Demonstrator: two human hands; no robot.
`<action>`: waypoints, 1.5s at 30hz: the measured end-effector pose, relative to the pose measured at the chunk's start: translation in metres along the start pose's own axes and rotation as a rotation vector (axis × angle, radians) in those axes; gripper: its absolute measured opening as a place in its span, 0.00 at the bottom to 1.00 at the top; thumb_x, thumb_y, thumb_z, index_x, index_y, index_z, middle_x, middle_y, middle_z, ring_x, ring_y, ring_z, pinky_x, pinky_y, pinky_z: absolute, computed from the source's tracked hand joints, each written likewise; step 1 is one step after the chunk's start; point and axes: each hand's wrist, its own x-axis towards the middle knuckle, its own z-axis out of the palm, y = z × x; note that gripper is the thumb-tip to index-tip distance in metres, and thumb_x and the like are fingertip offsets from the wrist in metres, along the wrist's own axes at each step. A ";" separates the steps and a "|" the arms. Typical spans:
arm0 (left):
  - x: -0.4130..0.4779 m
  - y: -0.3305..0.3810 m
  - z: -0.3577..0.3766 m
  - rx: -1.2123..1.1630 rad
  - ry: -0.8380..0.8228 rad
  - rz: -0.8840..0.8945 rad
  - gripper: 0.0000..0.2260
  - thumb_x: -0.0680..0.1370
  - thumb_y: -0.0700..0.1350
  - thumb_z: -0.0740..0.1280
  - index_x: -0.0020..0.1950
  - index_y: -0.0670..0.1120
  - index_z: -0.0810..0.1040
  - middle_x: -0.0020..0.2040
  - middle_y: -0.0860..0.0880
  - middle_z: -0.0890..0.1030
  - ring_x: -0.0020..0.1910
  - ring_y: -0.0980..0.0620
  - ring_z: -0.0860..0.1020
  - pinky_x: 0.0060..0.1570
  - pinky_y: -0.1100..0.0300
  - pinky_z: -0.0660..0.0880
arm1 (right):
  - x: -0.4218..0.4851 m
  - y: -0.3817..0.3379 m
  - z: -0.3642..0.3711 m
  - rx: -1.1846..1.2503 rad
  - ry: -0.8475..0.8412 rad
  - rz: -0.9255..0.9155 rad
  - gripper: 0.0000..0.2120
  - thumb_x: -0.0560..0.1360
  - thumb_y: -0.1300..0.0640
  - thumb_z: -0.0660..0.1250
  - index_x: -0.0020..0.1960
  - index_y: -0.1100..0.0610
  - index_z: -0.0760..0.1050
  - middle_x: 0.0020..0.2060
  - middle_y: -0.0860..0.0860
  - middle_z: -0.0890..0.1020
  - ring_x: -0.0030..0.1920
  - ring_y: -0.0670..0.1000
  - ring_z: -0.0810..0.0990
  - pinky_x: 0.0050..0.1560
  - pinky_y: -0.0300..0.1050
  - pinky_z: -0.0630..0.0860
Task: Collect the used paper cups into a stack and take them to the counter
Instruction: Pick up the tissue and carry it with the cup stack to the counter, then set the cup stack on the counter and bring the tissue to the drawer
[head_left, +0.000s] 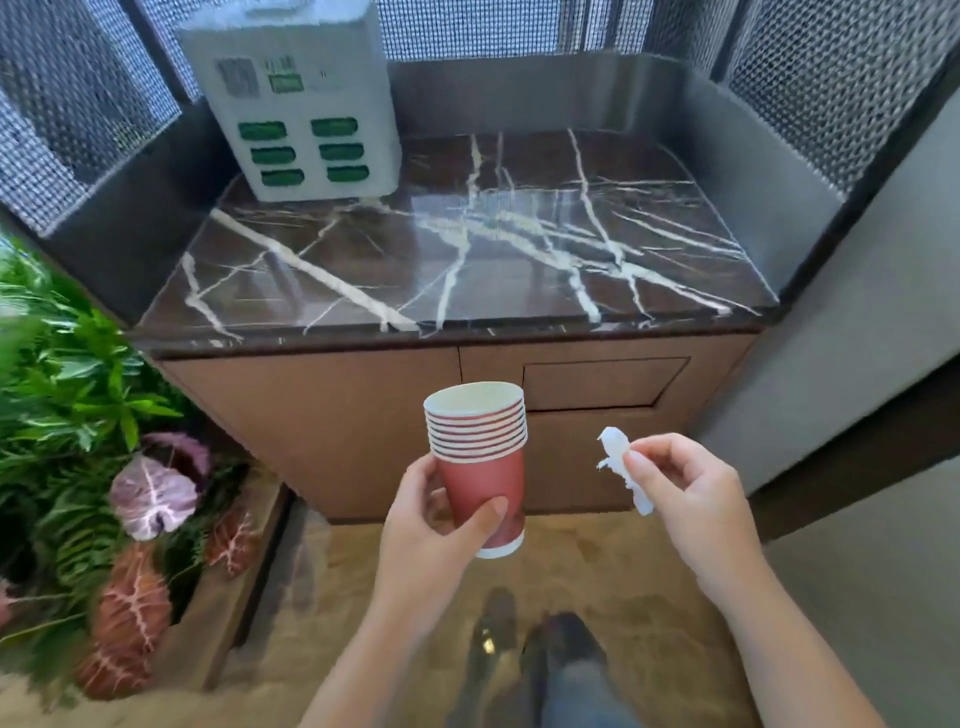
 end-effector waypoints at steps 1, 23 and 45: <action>0.018 0.000 0.008 -0.004 0.001 0.002 0.24 0.64 0.40 0.77 0.58 0.47 0.74 0.46 0.58 0.83 0.44 0.62 0.80 0.38 0.72 0.74 | 0.020 0.002 -0.001 -0.007 0.004 -0.006 0.07 0.73 0.57 0.66 0.38 0.48 0.78 0.34 0.45 0.82 0.32 0.41 0.77 0.31 0.30 0.71; 0.339 0.039 0.108 0.116 0.099 0.014 0.27 0.64 0.45 0.77 0.58 0.57 0.70 0.52 0.63 0.77 0.49 0.70 0.75 0.40 0.75 0.72 | 0.348 -0.007 0.024 0.062 -0.057 0.016 0.06 0.73 0.55 0.66 0.38 0.50 0.76 0.27 0.42 0.79 0.28 0.40 0.74 0.31 0.37 0.71; 0.575 0.064 0.139 0.174 0.066 0.064 0.28 0.66 0.41 0.76 0.60 0.53 0.66 0.49 0.67 0.73 0.46 0.72 0.72 0.36 0.79 0.71 | 0.541 -0.025 0.087 -0.002 0.009 0.071 0.06 0.73 0.60 0.65 0.39 0.51 0.75 0.36 0.49 0.80 0.39 0.48 0.78 0.47 0.55 0.78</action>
